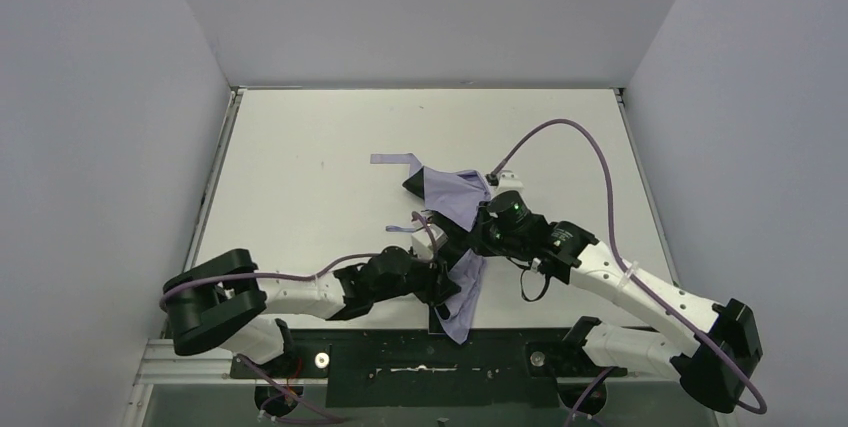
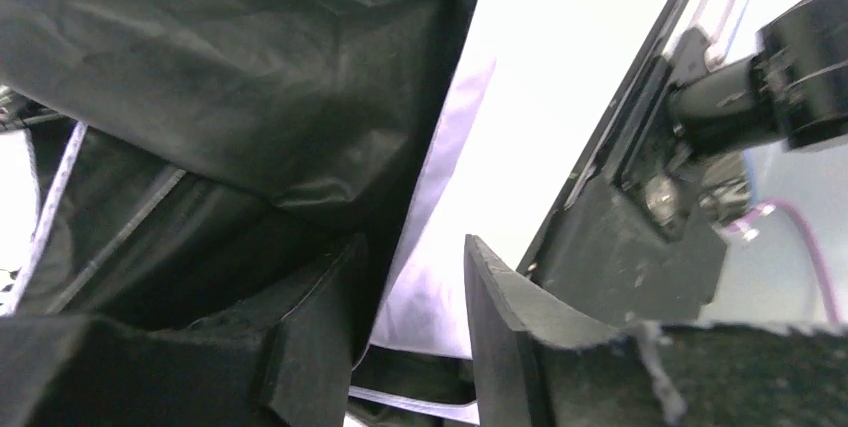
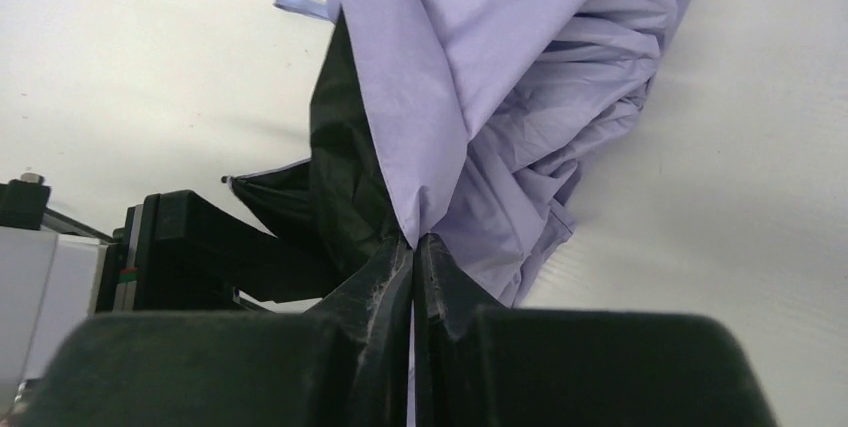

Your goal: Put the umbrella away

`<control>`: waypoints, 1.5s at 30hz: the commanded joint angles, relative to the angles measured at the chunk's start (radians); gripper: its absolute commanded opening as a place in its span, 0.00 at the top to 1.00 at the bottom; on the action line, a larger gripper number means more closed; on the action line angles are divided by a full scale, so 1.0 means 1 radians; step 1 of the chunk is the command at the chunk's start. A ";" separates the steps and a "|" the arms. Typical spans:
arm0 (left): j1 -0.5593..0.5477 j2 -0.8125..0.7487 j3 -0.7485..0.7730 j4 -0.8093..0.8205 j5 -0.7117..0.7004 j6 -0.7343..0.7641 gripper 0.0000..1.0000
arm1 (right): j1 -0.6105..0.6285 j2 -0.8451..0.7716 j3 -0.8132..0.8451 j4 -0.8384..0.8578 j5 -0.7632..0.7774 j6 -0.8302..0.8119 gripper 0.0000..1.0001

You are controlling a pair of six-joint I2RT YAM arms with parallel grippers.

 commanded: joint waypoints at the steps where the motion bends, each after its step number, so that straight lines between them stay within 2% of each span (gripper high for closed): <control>1: -0.005 -0.156 0.099 -0.169 -0.053 0.061 0.56 | -0.001 -0.054 0.094 0.009 0.002 -0.017 1.00; 4: -0.005 -0.232 0.146 -0.258 -0.083 0.094 0.43 | 0.000 -0.059 0.114 0.005 -0.013 -0.007 1.00; 7: -0.004 -0.272 0.208 -0.337 -0.097 0.123 0.38 | 0.001 -0.058 0.141 0.001 -0.020 0.000 1.00; 13: -0.003 -0.263 0.302 -0.384 -0.155 0.176 0.39 | 0.002 -0.052 0.173 0.001 -0.031 -0.001 1.00; 18: 0.003 -0.220 0.338 -0.413 -0.191 0.210 0.45 | 0.001 -0.060 0.180 0.006 -0.032 0.002 1.00; 34: 0.072 -0.173 0.462 -0.491 -0.140 0.282 0.45 | 0.002 -0.070 0.181 0.015 -0.073 0.004 1.00; 37: 0.083 -0.153 0.474 -0.499 -0.131 0.282 0.48 | 0.002 -0.071 0.184 0.013 -0.072 0.002 1.00; 39: 0.089 -0.142 0.478 -0.498 -0.123 0.281 0.54 | 0.003 -0.072 0.186 0.011 -0.073 0.002 1.00; 44: 0.099 -0.135 0.471 -0.483 -0.119 0.260 0.83 | 0.002 -0.077 0.182 0.004 -0.066 0.005 1.00; 45: 0.101 -0.137 0.468 -0.476 -0.119 0.256 0.89 | 0.003 -0.085 0.180 -0.001 -0.055 0.008 0.96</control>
